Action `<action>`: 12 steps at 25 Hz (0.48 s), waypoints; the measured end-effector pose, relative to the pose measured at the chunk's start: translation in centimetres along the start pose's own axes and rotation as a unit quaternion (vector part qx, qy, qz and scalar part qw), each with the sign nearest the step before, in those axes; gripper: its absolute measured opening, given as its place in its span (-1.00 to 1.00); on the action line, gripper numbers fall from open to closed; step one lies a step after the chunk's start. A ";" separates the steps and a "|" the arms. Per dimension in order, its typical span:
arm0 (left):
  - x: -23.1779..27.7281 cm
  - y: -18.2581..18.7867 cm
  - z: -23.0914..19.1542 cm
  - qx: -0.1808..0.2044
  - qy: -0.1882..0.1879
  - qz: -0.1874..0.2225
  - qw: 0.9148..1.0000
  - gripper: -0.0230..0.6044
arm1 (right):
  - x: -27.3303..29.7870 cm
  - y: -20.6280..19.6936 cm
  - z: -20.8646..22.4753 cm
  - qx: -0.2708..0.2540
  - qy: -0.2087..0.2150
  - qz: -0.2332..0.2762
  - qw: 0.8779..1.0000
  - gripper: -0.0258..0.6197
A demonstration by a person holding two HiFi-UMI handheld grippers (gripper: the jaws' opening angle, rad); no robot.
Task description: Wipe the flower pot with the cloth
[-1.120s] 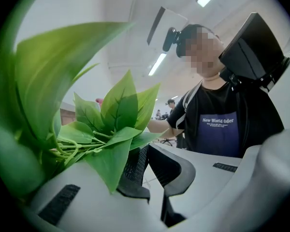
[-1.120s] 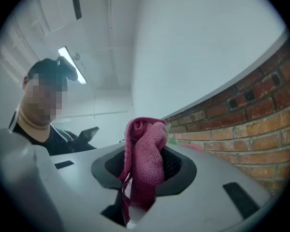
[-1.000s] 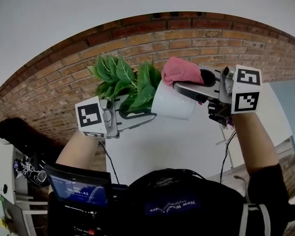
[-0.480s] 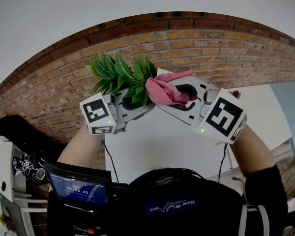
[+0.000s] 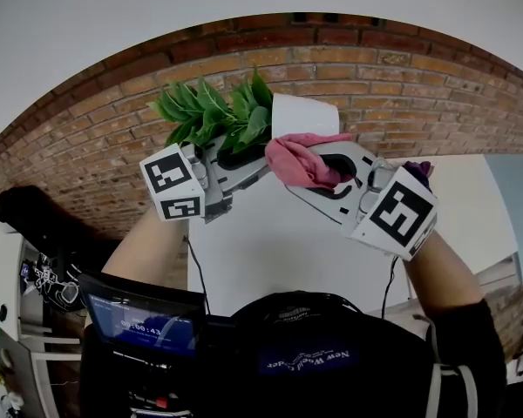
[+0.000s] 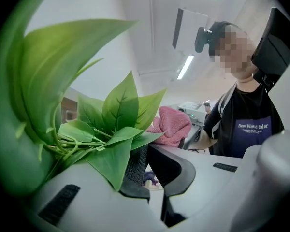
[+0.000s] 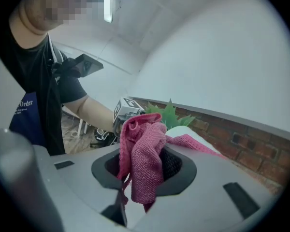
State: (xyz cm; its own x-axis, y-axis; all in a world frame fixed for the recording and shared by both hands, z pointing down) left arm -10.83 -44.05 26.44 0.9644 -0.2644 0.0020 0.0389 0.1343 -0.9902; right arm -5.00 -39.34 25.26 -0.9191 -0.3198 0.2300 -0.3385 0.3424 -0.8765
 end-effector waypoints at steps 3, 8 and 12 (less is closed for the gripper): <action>-0.5 0.5 -0.3 -0.019 0.001 0.023 1.000 -0.91 | -0.3 -1.1 0.5 0.056 0.011 0.022 0.998 -0.58; -0.5 0.8 0.0 -0.022 -0.008 0.029 0.999 -0.91 | -0.7 -2.1 0.8 0.106 0.026 0.051 0.993 -0.58; -0.9 1.7 0.3 -0.039 -0.027 0.063 0.997 -0.91 | -1.0 -3.4 0.9 0.129 0.027 0.052 0.990 -0.58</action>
State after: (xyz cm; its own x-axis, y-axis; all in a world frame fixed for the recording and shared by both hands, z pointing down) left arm -11.53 -43.30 24.83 0.9731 -0.1980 -0.1179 -0.1021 0.0883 -0.9909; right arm -2.75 -41.02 27.61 -0.9581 -0.2445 0.1492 -0.1853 0.1319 -0.9738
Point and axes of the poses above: the fingertips, and each gripper's own axes: x forward along the fingers, z to its right, y out of its top, the point moved 3 cm from there along -x, backward along the fingers, and after that the axes turned 3 degrees about y, right-handed, at the moved point
